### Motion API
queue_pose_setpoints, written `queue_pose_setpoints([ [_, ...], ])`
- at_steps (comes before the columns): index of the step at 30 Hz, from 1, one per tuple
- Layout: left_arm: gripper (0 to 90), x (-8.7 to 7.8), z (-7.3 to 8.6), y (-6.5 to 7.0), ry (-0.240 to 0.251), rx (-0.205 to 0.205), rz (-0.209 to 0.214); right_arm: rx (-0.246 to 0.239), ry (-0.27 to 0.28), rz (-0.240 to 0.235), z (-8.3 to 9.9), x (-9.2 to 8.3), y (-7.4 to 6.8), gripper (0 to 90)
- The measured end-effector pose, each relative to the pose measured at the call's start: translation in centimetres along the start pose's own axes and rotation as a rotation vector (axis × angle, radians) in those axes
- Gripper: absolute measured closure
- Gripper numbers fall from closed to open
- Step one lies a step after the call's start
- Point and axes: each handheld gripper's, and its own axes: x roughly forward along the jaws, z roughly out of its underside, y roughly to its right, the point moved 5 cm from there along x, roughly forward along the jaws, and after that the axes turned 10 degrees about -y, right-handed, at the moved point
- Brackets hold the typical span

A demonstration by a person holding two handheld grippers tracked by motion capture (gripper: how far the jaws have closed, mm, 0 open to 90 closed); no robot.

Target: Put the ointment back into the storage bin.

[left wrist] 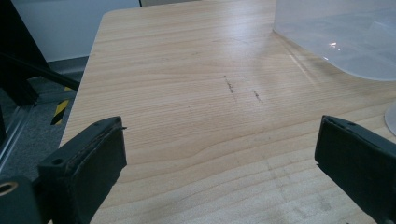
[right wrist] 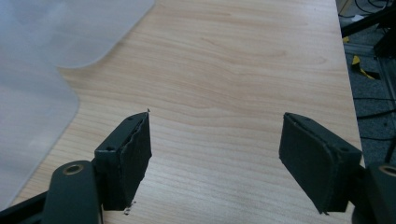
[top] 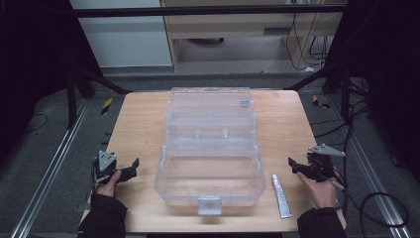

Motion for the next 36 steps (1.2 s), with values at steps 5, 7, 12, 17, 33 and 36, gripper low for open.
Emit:
queue_pose_setpoints([
  [5,1.5,0.0,0.0,0.0,0.002,0.000,0.001,-0.003,0.021,-0.005,-0.6,-1.0,-0.4,25.5],
  [7,1.5,0.0,0.0,0.0,0.002,0.003,0.001,-0.002,0.011,-0.007,-0.7,-1.3,-0.6,26.0],
  [12,1.5,0.0,0.0,0.0,0.001,0.002,0.000,-0.050,-0.030,0.030,-1.0,-2.0,-1.4,29.7],
  [17,1.5,0.0,0.0,0.1,0.002,0.004,-0.002,-0.069,-0.064,-0.001,-1.3,-2.9,-2.4,31.5],
  [33,1.5,0.0,0.0,0.0,0.002,0.002,-0.003,-0.093,-0.188,-0.045,-1.5,-5.0,-4.0,30.5],
  [36,1.5,0.0,0.0,0.0,0.002,0.001,-0.003,-0.093,-0.210,-0.063,-1.6,-5.3,-4.5,30.5],
])
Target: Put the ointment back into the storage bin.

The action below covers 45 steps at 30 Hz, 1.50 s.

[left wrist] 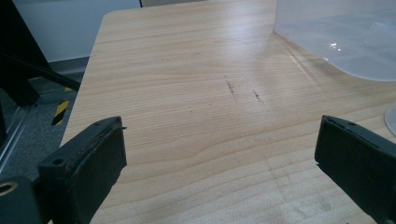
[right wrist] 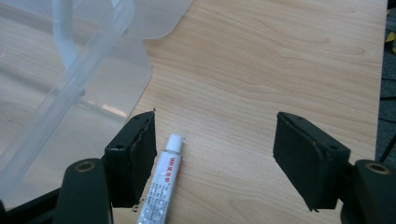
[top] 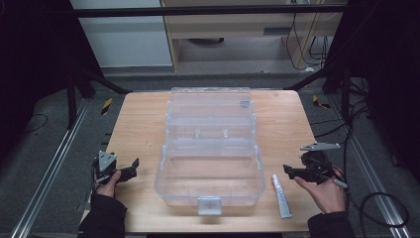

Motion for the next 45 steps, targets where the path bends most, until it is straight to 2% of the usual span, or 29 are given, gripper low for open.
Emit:
queue_pose_setpoints([
  [16,1.5,0.0,0.0,0.0,0.000,0.000,0.001,-0.008,-0.107,-0.045,0.2,0.9,-1.7,31.6],
  [20,1.5,0.0,0.0,0.0,0.001,-0.001,0.002,-0.002,-0.150,-0.064,0.5,1.6,-2.3,32.3],
  [23,1.5,0.0,0.0,0.0,0.000,0.000,0.001,-0.011,-0.177,-0.057,0.7,2.0,-2.6,33.6],
  [28,1.5,0.0,0.0,0.0,0.000,0.000,0.002,-0.013,-0.215,-0.072,0.8,2.6,-3.0,35.7],
  [30,1.5,0.0,0.0,0.0,0.001,0.000,0.003,-0.012,-0.246,-0.074,0.9,3.0,-3.3,38.3],
  [38,1.5,0.0,0.0,0.0,0.001,0.000,0.003,-0.014,-0.290,-0.076,1.2,3.8,-3.7,42.6],
  [40,1.5,0.0,0.0,0.0,0.001,-0.001,0.004,0.010,-0.314,-0.090,1.5,4.1,-3.6,44.0],
  [45,1.5,0.0,0.0,0.0,0.001,-0.001,0.004,0.013,-0.336,-0.082,2.0,4.6,-3.4,46.2],
])
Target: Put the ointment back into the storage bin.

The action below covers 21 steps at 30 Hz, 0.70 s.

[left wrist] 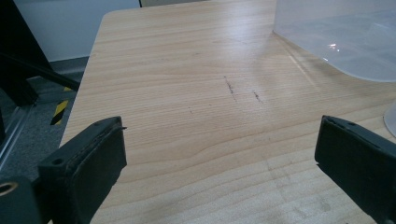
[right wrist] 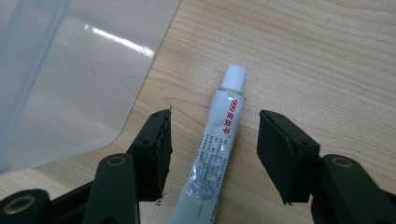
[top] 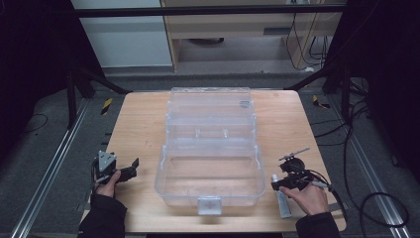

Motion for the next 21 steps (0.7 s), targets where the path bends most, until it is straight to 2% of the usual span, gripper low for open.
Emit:
queue_pose_setpoints([
  [4,1.5,0.0,0.0,0.0,0.001,-0.001,-0.001,0.006,-0.014,-0.010,-0.1,0.2,-0.2,47.9],
  [12,1.5,0.0,0.0,0.0,0.002,-0.001,0.000,-0.005,-0.055,0.001,-0.2,1.0,-0.2,51.4],
  [21,1.5,0.0,0.0,0.0,0.002,-0.004,0.000,0.020,-0.088,0.017,-0.4,1.7,0.0,55.7],
])
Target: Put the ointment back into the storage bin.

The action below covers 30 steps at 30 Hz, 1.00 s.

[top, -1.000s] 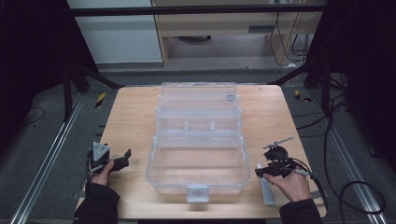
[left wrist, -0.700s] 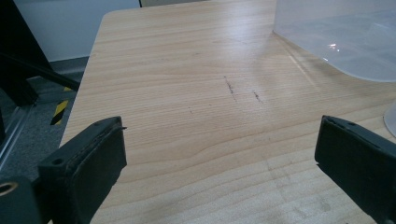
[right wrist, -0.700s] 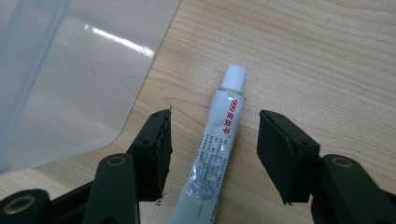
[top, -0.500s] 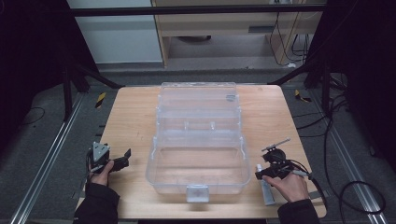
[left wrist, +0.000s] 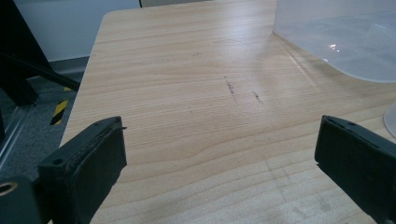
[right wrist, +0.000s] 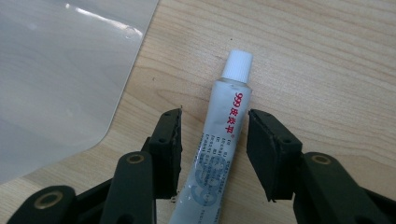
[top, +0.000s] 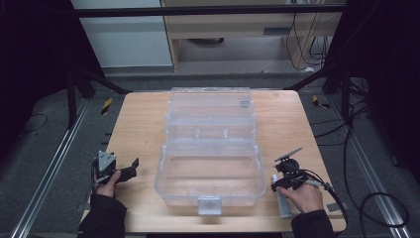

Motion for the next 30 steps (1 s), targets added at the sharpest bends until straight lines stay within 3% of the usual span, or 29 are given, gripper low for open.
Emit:
queue_pose_setpoints([
  [5,1.5,0.0,0.0,0.0,-0.001,0.000,0.000,0.011,-0.006,-0.007,0.2,0.4,0.3,57.4],
  [30,1.5,0.0,0.0,0.0,-0.001,0.000,0.000,-0.022,-0.082,0.009,-0.2,1.4,0.2,69.8],
])
